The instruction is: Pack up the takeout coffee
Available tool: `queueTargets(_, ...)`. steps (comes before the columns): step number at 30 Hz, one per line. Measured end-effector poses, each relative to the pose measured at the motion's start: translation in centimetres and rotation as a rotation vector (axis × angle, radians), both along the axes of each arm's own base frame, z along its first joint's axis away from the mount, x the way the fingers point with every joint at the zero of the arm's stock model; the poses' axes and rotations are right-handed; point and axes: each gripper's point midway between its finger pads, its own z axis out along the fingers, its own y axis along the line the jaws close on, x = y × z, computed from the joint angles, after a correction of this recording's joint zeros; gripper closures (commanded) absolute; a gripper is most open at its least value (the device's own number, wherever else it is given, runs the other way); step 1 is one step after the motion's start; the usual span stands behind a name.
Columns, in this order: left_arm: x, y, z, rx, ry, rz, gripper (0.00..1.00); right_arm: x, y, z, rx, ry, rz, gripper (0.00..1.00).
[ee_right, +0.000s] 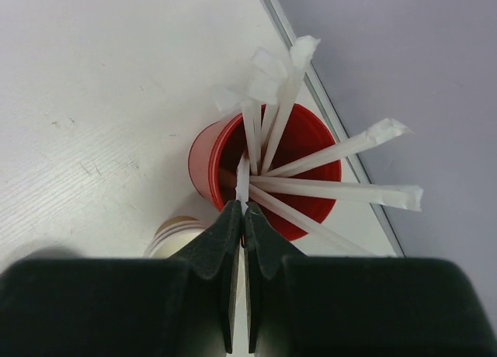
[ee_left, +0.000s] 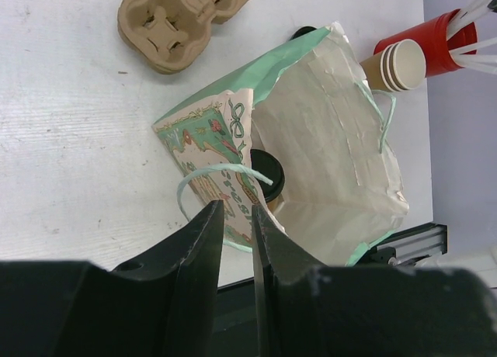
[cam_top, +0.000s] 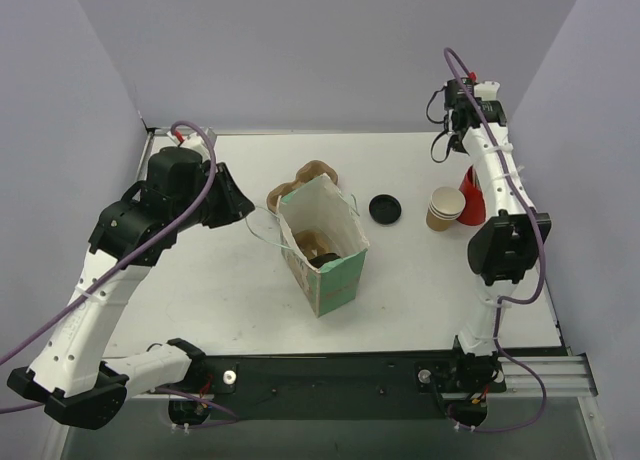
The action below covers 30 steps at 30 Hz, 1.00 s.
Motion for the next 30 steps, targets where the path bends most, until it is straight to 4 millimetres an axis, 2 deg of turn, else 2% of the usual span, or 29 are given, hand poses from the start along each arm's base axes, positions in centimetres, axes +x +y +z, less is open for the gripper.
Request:
queueTargets(9, 0.0, -0.2, -1.6, 0.011, 0.036, -0.008, 0.69, -3.0, 0.5, 7.6, 0.006, -0.156, 0.021, 1.0)
queueTargets(12, -0.1, -0.2, -1.8, 0.007, 0.037, -0.01, 0.69, -3.8, 0.4, 9.3, 0.006, -0.197, 0.018, 1.0)
queueTargets(16, -0.2, -0.2, -1.8, 0.002, 0.033, -0.012, 0.69, -4.5, 0.2, 10.2, 0.005, -0.212, 0.015, 1.0)
queueTargets(25, -0.2, -0.3, -2.1, -0.01, 0.027, -0.009, 0.69, -5.2, 0.2, 10.5, 0.005, -0.208, 0.015, 1.0)
queueTargets(30, -0.2, -0.4, -2.2, -0.016, 0.024, -0.009, 0.69, -5.8, 0.0, 11.5, 0.007, -0.228, 0.013, 1.0)
